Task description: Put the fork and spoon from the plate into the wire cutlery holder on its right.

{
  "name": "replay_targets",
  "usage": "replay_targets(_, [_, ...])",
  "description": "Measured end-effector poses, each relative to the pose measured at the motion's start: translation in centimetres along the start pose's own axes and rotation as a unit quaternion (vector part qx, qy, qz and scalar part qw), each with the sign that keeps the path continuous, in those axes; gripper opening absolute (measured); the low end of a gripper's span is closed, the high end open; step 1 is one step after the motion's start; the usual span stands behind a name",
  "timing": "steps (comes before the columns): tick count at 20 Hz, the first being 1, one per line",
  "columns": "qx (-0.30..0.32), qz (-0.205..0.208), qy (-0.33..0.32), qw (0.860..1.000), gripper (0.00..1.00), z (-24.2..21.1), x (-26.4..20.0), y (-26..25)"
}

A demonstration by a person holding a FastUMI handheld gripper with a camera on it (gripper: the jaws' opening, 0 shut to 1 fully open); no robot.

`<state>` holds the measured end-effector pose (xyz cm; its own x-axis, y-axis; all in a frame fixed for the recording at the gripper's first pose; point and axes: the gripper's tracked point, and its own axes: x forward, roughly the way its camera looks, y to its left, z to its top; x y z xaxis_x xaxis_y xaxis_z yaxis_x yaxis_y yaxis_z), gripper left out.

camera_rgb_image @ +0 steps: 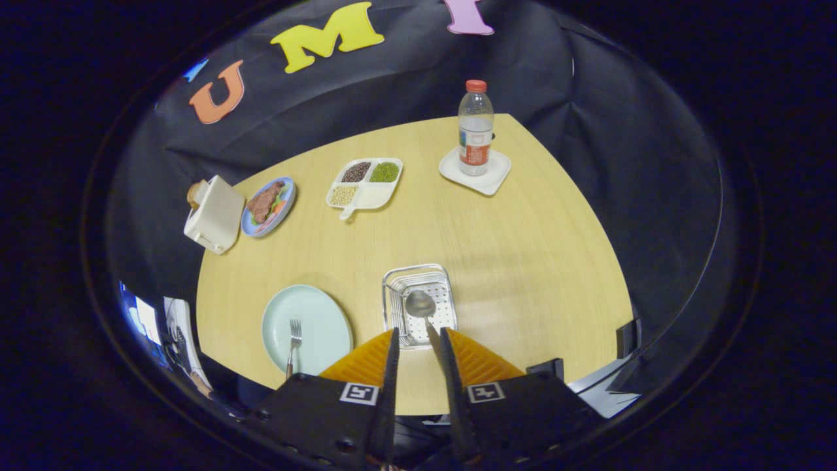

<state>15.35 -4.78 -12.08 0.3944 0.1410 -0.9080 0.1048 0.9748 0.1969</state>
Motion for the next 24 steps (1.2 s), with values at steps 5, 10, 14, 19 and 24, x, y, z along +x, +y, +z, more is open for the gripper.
replay_targets(5, [-0.012,-0.008,-0.048,0.999,0.90,0.2,-2.5,0.9])
replay_targets(10, [-0.034,-0.006,-0.077,0.996,0.96,-3.0,-4.3,4.3])
replay_targets(14, [-0.063,0.011,-0.069,0.996,0.96,-6.2,-4.1,8.6])
replay_targets(19, [-0.078,0.037,-0.059,0.995,0.96,-9.7,-2.3,15.0])
replay_targets(24, [-0.087,0.051,-0.028,0.995,0.96,-13.6,1.3,19.5])
